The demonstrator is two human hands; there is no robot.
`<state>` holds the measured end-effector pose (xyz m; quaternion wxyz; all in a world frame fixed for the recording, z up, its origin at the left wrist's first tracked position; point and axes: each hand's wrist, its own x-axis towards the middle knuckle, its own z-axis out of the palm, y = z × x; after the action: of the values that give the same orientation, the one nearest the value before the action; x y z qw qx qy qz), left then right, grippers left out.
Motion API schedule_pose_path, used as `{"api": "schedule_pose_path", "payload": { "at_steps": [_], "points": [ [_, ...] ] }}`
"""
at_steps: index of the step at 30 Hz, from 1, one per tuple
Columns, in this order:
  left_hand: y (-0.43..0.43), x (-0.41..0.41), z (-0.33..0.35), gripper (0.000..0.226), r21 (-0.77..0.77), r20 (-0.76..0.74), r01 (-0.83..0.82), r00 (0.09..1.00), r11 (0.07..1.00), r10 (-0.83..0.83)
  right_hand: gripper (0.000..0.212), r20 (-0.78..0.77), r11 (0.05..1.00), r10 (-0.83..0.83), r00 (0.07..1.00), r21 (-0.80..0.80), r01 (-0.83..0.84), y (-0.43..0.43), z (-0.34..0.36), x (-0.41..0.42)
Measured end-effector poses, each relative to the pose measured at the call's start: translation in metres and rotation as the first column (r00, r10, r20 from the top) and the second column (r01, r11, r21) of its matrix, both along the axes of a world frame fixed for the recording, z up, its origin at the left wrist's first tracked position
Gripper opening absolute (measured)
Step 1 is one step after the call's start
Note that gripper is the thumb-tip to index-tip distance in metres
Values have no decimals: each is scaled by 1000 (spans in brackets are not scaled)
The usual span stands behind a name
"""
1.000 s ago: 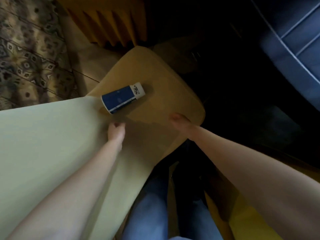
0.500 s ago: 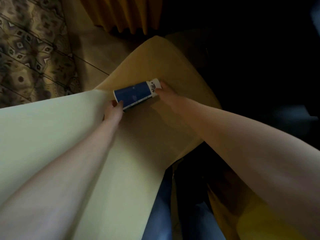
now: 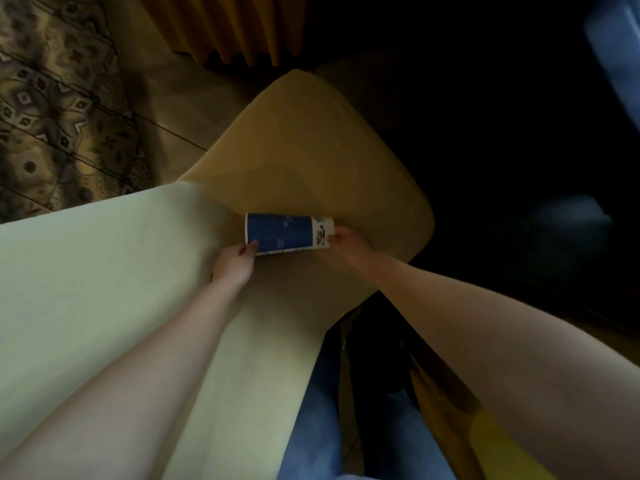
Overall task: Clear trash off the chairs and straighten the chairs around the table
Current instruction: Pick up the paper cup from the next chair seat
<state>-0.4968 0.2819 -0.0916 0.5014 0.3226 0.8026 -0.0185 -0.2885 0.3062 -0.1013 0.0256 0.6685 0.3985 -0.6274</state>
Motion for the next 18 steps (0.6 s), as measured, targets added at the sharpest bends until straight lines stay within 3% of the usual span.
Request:
{"api": "schedule_pose_path", "payload": {
  "at_steps": [8,12,18],
  "points": [
    [-24,54,16,45,20,-3,37,999,999,-37,11,77,995,-95,992,21,94,-42,4,49],
    [-50,83,17,41,-34,22,125,992,992,-124,20,115,988,-152,982,15,152,-70,9,88],
    [-94,134,20,28,-101,173,193,969,976,-174,22,210,942,-329,921,-4,337,-121,18,147]
  ]
}}
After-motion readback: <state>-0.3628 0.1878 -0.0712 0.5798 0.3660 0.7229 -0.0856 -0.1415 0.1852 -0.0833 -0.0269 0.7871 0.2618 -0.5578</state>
